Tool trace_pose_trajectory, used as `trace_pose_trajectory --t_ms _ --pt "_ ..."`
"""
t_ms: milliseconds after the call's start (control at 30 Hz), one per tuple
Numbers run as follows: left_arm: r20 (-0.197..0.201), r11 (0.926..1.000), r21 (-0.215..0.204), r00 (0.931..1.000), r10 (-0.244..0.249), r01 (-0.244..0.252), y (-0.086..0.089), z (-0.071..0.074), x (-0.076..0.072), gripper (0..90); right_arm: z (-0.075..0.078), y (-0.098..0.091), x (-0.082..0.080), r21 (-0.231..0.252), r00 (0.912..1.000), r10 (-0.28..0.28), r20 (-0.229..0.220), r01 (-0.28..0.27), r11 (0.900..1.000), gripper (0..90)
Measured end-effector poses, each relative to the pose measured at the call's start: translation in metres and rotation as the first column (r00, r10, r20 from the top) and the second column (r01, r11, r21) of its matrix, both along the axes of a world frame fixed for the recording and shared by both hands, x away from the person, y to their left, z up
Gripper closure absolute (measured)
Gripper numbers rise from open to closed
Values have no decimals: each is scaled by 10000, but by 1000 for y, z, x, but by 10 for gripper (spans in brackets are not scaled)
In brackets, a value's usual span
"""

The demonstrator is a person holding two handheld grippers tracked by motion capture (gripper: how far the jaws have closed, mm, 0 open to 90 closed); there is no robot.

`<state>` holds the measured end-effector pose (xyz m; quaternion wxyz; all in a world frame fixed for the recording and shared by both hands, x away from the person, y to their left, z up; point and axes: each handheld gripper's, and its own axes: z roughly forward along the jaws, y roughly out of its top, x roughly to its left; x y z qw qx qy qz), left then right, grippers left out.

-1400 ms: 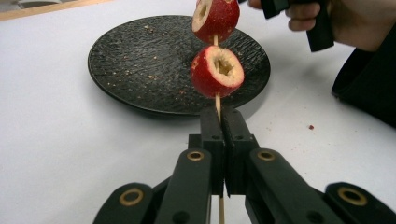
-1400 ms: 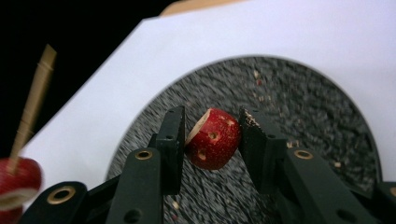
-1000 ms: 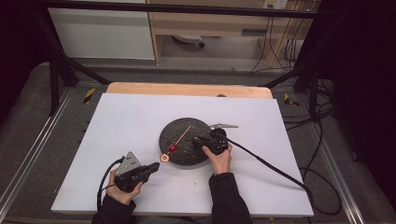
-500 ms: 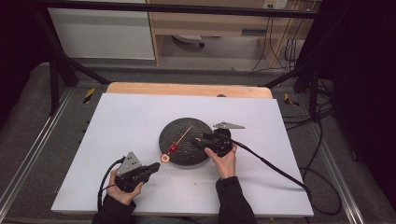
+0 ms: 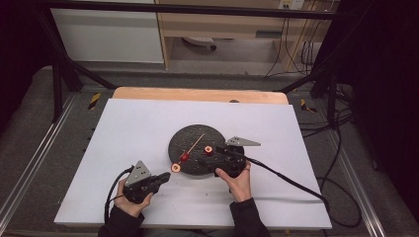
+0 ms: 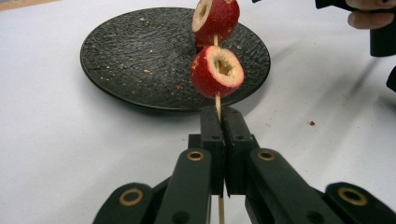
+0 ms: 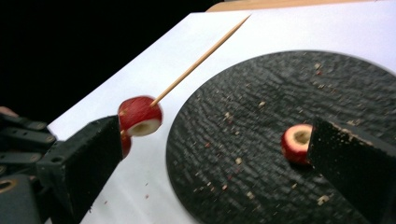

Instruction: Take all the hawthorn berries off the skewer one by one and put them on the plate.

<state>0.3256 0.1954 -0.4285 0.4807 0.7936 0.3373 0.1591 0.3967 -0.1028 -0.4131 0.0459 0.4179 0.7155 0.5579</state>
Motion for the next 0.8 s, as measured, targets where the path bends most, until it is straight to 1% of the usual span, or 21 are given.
trace_pose_trajectory --t_ms 67,200,433,533,633,700,800 --pt "1 10000 30 10000 -33 33 -1 0 0 883 -3 3 -4 77 10000 32 64 -33 10000 39" --pt "10 10000 50 10000 -53 53 -2 0 0 883 -8 8 -9 425 10000 96 8 -96 9991 43" --pt "-9 9999 59 9999 -124 124 -5 -1 0 883 -11 12 -10 747 10000 73 -63 -68 9972 66" --pt "-4 9998 85 9998 -180 180 -8 -1 0 883 -11 15 -9 769 9999 132 -98 -124 9970 79" --pt "-12 9998 81 9998 -193 193 -9 -1 0 883 -11 20 -9 669 9995 303 -86 -296 9973 93" --pt "-11 9997 89 9997 -235 236 -10 -1 -1 883 -11 25 -8 627 9992 403 -79 -397 9972 117" --pt "-3 9997 80 9997 -243 243 -11 -1 -1 883 -11 29 -6 744 9985 530 -108 -520 9959 163"
